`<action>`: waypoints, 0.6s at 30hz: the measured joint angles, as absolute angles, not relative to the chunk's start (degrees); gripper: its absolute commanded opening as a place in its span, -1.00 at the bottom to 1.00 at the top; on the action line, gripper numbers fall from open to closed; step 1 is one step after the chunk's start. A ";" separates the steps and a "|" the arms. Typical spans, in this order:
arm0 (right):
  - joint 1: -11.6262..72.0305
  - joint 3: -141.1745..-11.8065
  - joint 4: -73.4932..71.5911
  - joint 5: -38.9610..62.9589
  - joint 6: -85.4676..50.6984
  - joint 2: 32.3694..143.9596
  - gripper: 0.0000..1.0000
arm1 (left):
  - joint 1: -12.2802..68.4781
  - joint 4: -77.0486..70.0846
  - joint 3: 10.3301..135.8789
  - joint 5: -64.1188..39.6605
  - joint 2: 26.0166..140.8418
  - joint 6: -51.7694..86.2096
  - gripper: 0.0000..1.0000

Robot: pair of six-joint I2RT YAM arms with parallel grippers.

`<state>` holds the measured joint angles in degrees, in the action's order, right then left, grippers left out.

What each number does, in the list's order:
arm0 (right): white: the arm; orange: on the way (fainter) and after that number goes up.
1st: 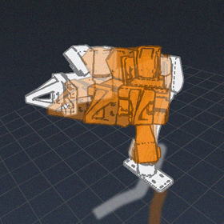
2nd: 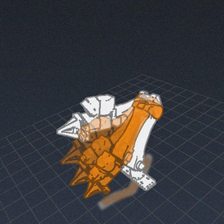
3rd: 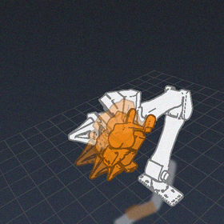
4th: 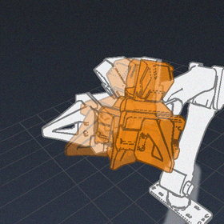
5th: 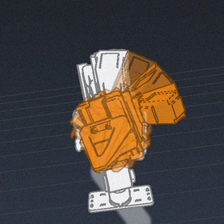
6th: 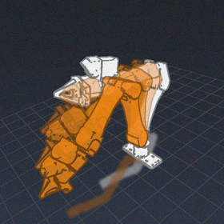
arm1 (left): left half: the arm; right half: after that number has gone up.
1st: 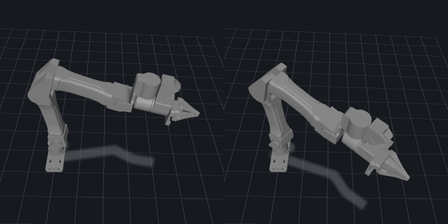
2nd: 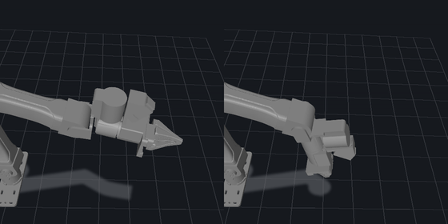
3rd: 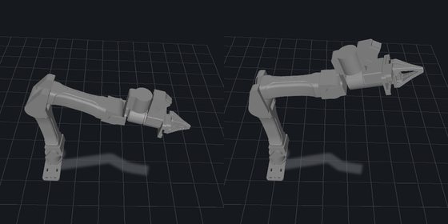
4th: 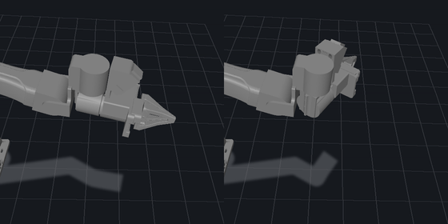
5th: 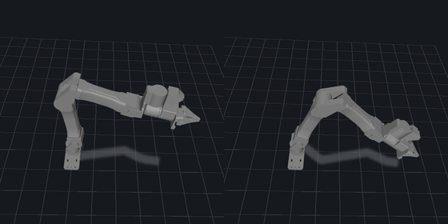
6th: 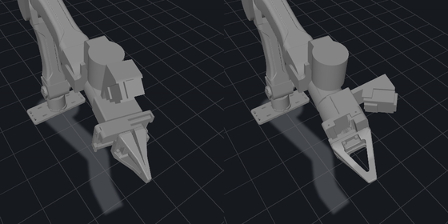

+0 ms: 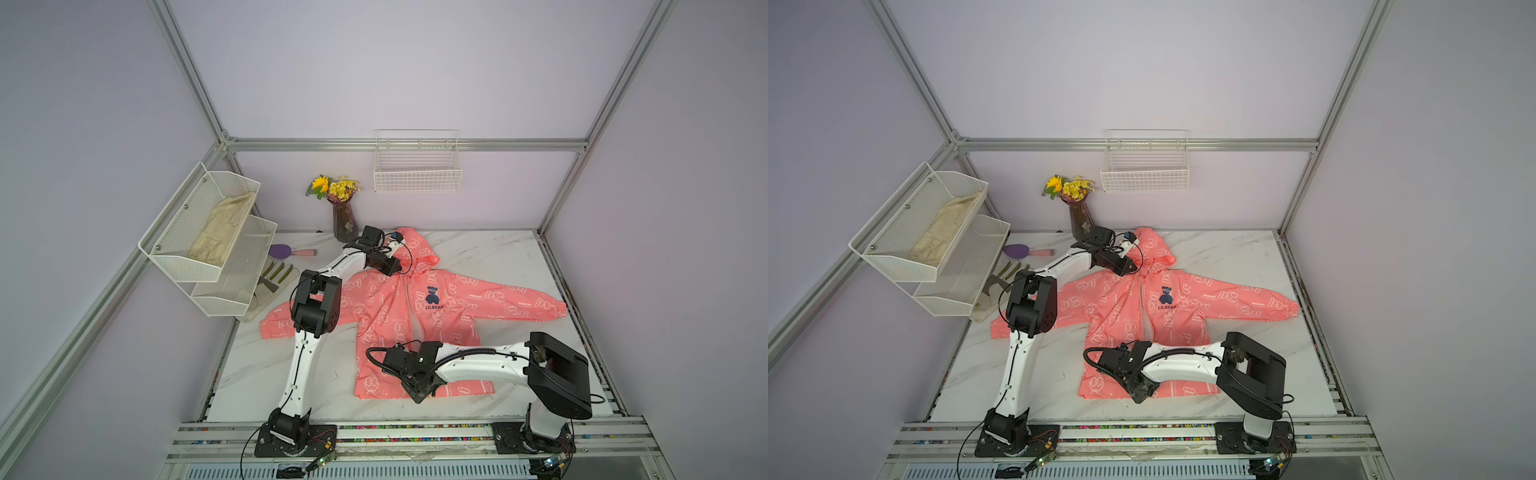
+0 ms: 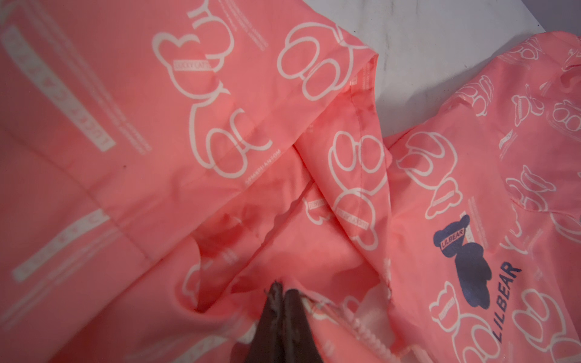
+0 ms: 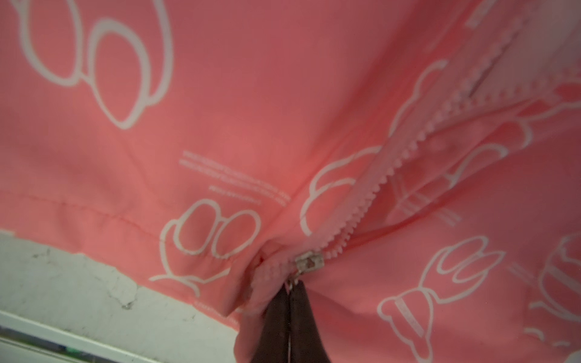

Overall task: Unzip the jacket
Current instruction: Unzip the zipper on the jacket.

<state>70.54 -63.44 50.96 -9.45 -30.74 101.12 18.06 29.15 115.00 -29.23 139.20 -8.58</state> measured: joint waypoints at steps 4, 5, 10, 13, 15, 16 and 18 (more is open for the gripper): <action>72.12 -63.33 51.75 -10.04 -33.47 101.14 -1.00 | 18.11 30.17 115.00 -30.02 139.20 -8.91 -1.00; 72.42 -63.29 52.05 -10.22 -34.02 101.14 -1.00 | 18.13 30.55 115.00 -30.13 139.20 -9.10 -1.00; 73.65 -63.16 53.65 -10.74 -36.03 101.14 -1.00 | 18.17 31.31 114.96 -30.39 139.20 -10.13 -1.00; 73.84 -64.82 58.37 -11.38 -36.93 102.19 -1.00 | 18.24 31.64 114.96 -30.55 139.20 -10.94 -1.00; 74.15 -67.31 63.40 -11.62 -37.10 104.03 -1.00 | 18.22 30.92 114.96 -30.83 139.20 -11.66 -1.00; 74.61 -69.47 66.74 -12.01 -37.06 105.43 -1.00 | 18.13 30.11 114.96 -31.20 139.20 -11.90 -1.00; 75.44 -74.08 71.81 -12.60 -36.16 108.09 -1.00 | 17.78 28.25 114.96 -32.75 139.20 -12.71 -1.00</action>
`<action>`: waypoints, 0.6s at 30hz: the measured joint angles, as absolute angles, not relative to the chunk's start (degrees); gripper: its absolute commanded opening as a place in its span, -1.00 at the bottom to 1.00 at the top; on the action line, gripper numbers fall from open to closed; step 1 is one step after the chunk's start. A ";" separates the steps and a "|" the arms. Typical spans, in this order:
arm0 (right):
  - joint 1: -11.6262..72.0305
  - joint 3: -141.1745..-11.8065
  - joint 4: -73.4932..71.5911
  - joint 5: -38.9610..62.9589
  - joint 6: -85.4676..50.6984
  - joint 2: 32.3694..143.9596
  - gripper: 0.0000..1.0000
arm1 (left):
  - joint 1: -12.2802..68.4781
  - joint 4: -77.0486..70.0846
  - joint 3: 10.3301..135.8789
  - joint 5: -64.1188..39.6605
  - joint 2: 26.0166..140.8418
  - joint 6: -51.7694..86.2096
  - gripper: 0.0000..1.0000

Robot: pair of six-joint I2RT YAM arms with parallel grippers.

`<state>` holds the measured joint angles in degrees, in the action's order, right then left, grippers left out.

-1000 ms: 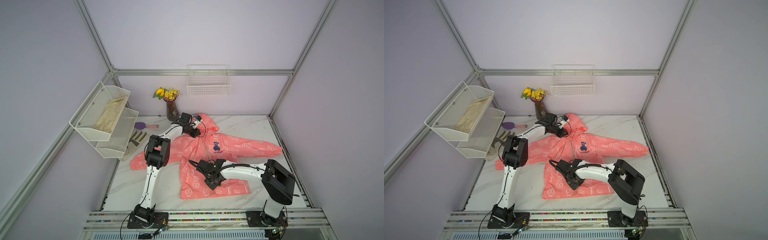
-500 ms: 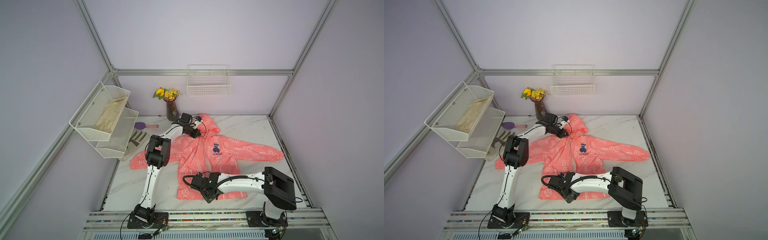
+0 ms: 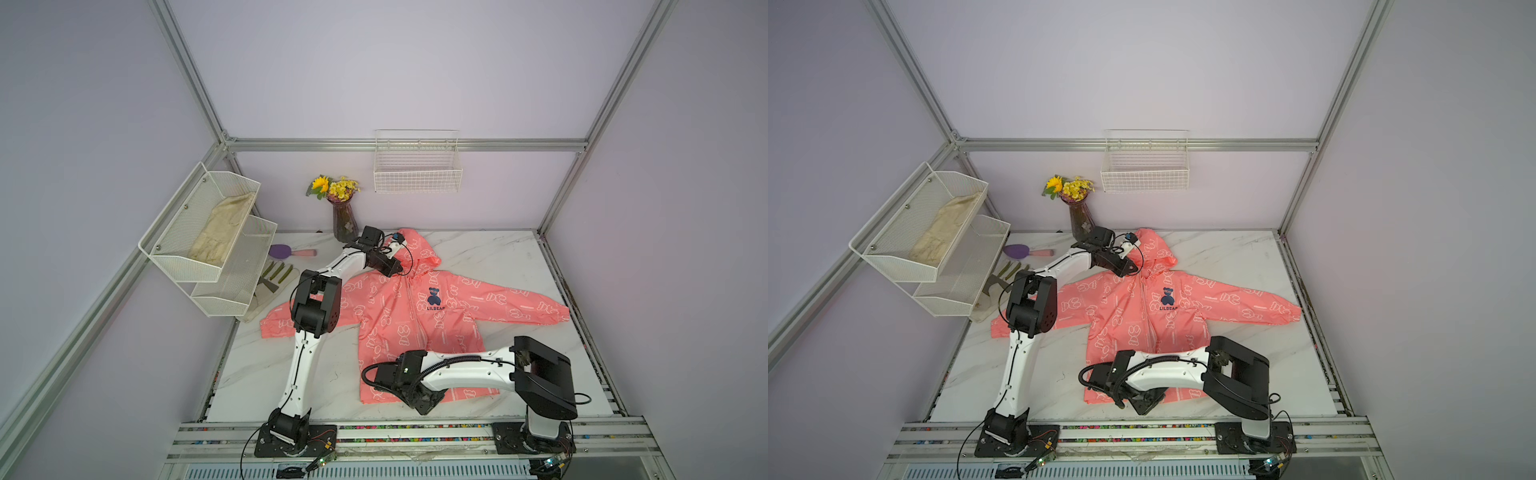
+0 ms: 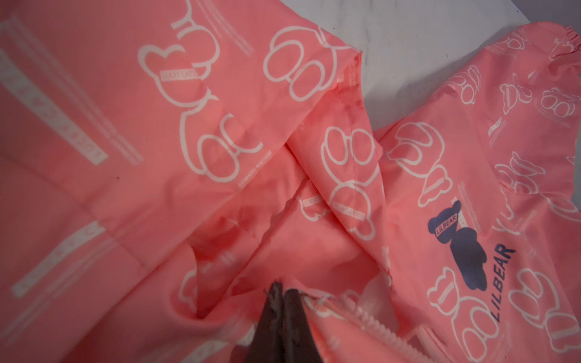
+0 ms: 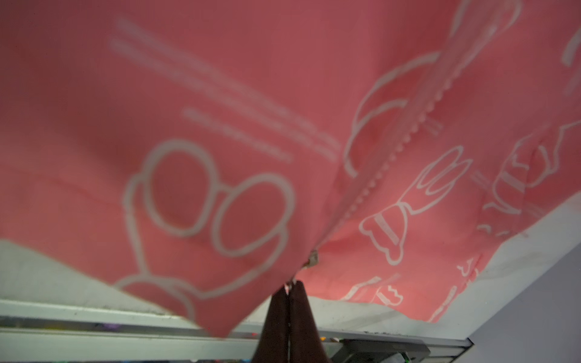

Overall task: Unzip the jacket
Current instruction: Unzip the zipper on the jacket, then smooth out the jacket at the center of the board.

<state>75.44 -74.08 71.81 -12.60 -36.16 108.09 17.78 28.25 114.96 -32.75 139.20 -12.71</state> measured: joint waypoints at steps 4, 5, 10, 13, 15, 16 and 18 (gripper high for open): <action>76.27 -83.50 79.42 -15.64 -32.36 115.18 -1.00 | 16.53 24.86 114.96 -38.54 139.20 -13.26 -1.00; 76.31 -85.08 81.10 -16.62 -31.33 117.12 -1.00 | 16.21 24.36 114.96 -39.68 139.20 -13.28 -1.00; 76.36 -86.72 84.53 -18.98 -26.46 121.95 -1.00 | 15.38 23.46 114.96 -41.56 139.20 -13.32 -1.00; 76.77 -86.78 84.73 -18.46 -24.64 121.62 -1.00 | 15.42 23.46 114.96 -41.32 139.17 -13.52 -0.92; 77.10 -86.46 84.27 -17.76 -24.08 121.38 -1.00 | 15.44 23.51 114.96 -41.10 139.17 -13.72 -0.78; 77.21 -85.91 83.57 -16.93 -23.92 121.01 -1.00 | 15.44 23.35 114.85 -40.64 139.17 -13.98 -0.73; 77.43 -84.38 81.93 -14.28 -23.90 119.79 -1.00 | 15.40 21.82 113.97 -39.33 138.80 -14.04 -0.73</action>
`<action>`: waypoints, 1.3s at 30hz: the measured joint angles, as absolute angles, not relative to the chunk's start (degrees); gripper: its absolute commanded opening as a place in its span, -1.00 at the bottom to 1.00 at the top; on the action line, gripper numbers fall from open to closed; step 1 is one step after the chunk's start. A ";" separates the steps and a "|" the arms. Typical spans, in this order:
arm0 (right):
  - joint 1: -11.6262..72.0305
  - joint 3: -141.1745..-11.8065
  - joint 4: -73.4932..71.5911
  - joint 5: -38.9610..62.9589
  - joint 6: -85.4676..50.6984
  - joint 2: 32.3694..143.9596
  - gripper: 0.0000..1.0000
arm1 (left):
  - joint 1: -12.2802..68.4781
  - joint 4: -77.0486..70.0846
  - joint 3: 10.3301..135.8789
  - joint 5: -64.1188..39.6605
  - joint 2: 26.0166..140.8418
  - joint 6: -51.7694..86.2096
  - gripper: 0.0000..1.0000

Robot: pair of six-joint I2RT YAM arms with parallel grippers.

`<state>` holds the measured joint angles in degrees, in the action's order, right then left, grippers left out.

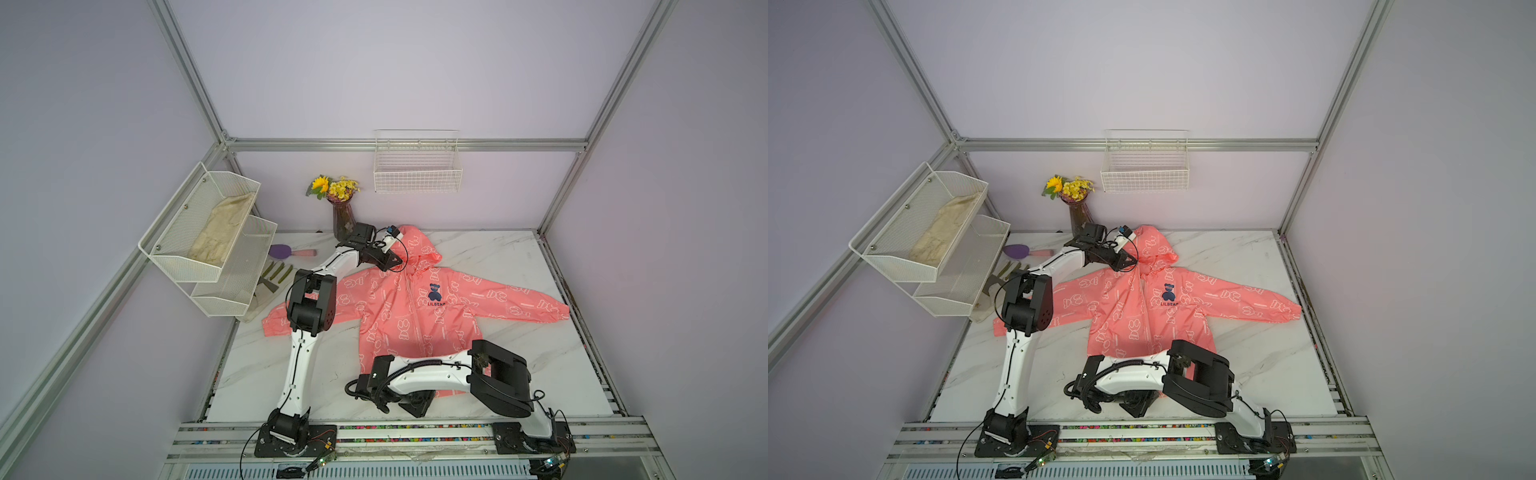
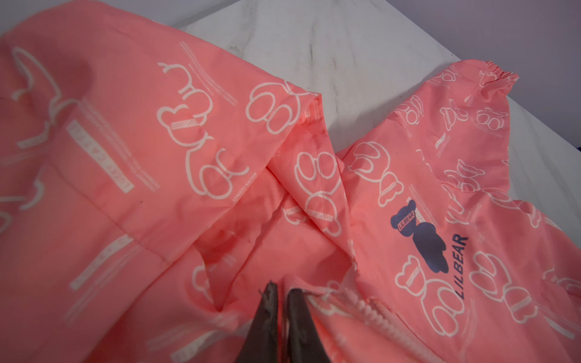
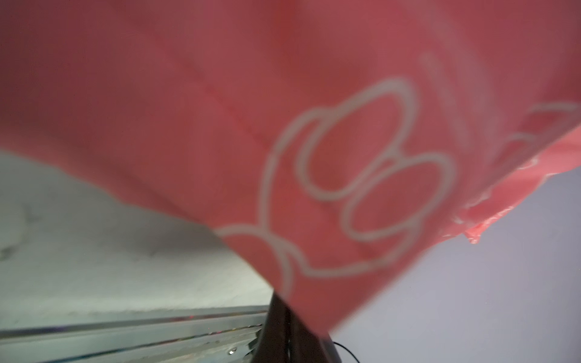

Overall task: Unzip the jacket
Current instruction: Smooth out the jacket at the center of the board.

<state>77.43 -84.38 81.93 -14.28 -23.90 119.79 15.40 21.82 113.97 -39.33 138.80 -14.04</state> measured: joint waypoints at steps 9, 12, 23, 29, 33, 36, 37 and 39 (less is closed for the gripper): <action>77.69 -77.38 72.31 -6.15 -26.24 113.67 -0.42 | 15.29 15.92 108.22 -34.00 133.27 -13.43 1.00; 77.30 -75.61 70.06 -5.45 -28.67 110.56 -0.05 | 15.07 13.10 103.70 -31.75 129.16 -12.21 1.00; 56.60 -61.10 52.45 2.13 -39.40 78.04 -0.02 | 14.74 5.48 79.94 -10.41 96.88 0.56 1.00; 42.02 -50.19 41.74 7.70 -44.10 69.12 -0.52 | 16.40 13.61 70.81 -5.21 81.52 11.07 0.84; 32.93 -41.87 30.37 14.26 -47.59 70.08 -0.78 | 23.62 19.51 60.07 -2.33 75.11 18.24 0.67; 27.66 -37.98 23.73 17.72 -49.52 72.95 -0.87 | 30.06 22.65 53.93 -1.45 73.89 24.27 0.41; 26.48 -37.50 22.04 18.65 -49.78 74.26 -0.90 | 31.68 23.20 52.21 -1.41 73.76 26.39 0.29; 24.40 -37.06 19.55 20.01 -49.91 76.12 -0.93 | 33.98 23.53 49.39 -1.21 73.60 30.17 0.06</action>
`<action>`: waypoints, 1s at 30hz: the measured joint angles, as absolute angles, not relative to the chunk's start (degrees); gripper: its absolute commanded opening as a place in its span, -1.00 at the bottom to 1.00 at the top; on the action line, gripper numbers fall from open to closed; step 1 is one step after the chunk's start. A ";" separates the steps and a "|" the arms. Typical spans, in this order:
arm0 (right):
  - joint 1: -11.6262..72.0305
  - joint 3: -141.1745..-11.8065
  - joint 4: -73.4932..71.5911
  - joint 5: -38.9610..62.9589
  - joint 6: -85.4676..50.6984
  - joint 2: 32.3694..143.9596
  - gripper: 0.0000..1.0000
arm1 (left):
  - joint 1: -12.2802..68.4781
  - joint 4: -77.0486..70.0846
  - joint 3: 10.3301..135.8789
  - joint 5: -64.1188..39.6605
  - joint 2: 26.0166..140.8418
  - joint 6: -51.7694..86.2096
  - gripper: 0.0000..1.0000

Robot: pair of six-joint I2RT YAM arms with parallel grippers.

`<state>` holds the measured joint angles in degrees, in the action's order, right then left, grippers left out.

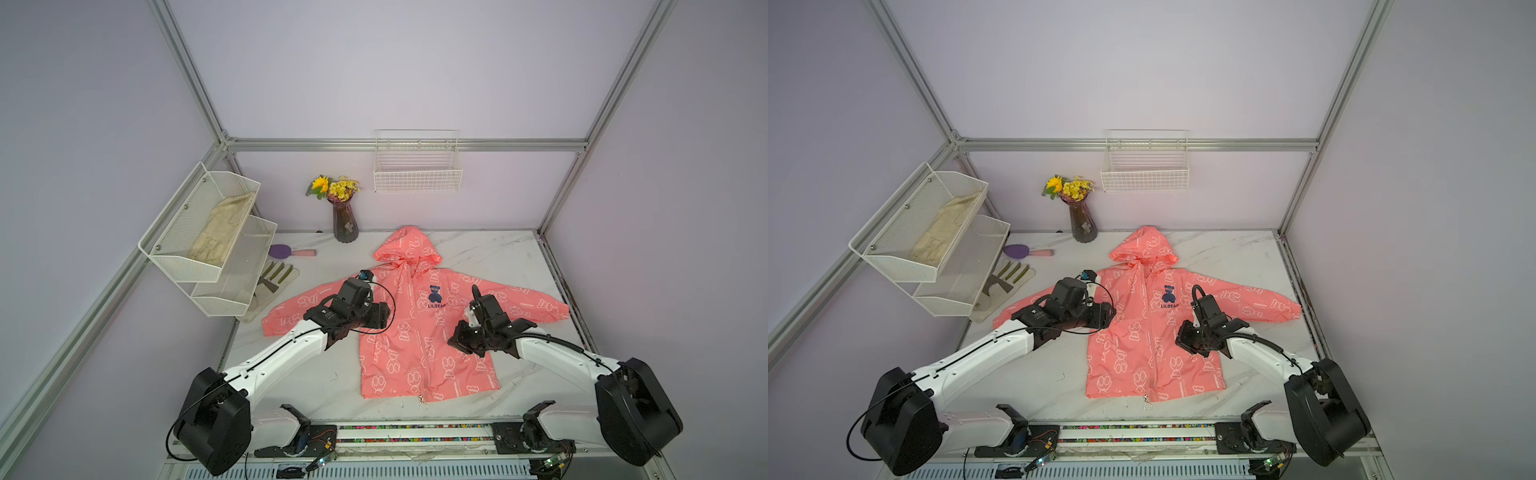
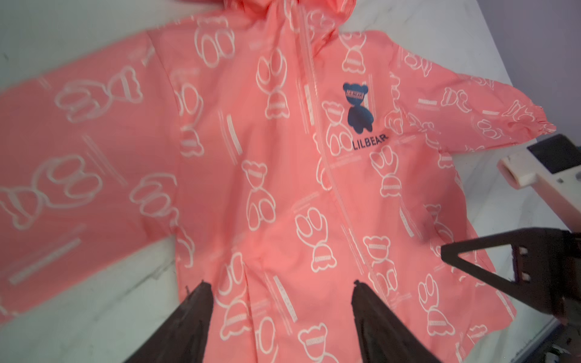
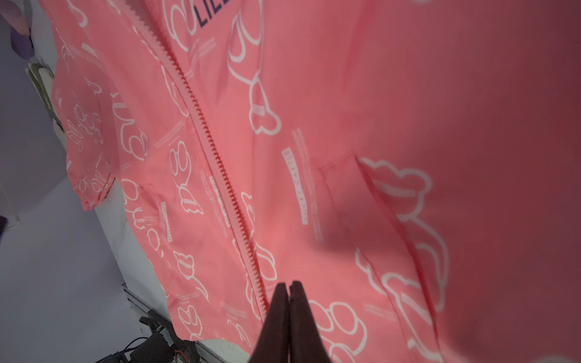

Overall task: Unzip the jacket
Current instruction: Smooth out the jacket at the center of the board.

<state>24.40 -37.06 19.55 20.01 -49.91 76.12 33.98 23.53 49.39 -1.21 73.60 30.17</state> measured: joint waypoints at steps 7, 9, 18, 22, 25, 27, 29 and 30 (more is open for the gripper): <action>14.00 -32.36 14.22 22.61 -49.32 76.60 -0.99 | 37.58 22.31 43.29 -0.93 75.40 42.57 -0.53; 11.42 -29.91 13.50 22.83 -49.01 76.03 -0.99 | 37.93 20.71 40.23 -0.89 75.64 45.78 -0.60; 4.05 -23.53 12.10 25.52 -48.16 71.66 -0.99 | 39.94 17.50 30.94 -0.99 74.28 54.43 -0.73; 0.21 -23.44 13.76 26.11 -46.30 68.16 -0.98 | 39.94 17.63 28.10 -0.64 69.89 55.16 -0.76; -1.67 -23.77 15.49 26.50 -44.75 65.65 -0.93 | 39.94 19.73 27.44 0.49 64.95 55.42 -0.74; -1.96 -24.60 16.71 26.85 -43.81 64.42 -0.88 | 39.97 21.32 27.53 1.74 61.23 54.87 -0.55; -2.11 -26.24 17.93 27.38 -42.11 63.07 -0.82 | 40.14 23.79 28.01 3.84 57.19 53.25 0.11; -2.13 -27.29 18.26 27.75 -41.08 62.52 -0.79 | 40.16 25.04 28.58 4.93 55.79 52.56 0.40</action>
<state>-2.13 -27.29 18.26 27.75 -41.08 62.52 40.16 25.04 28.58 4.93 55.79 52.56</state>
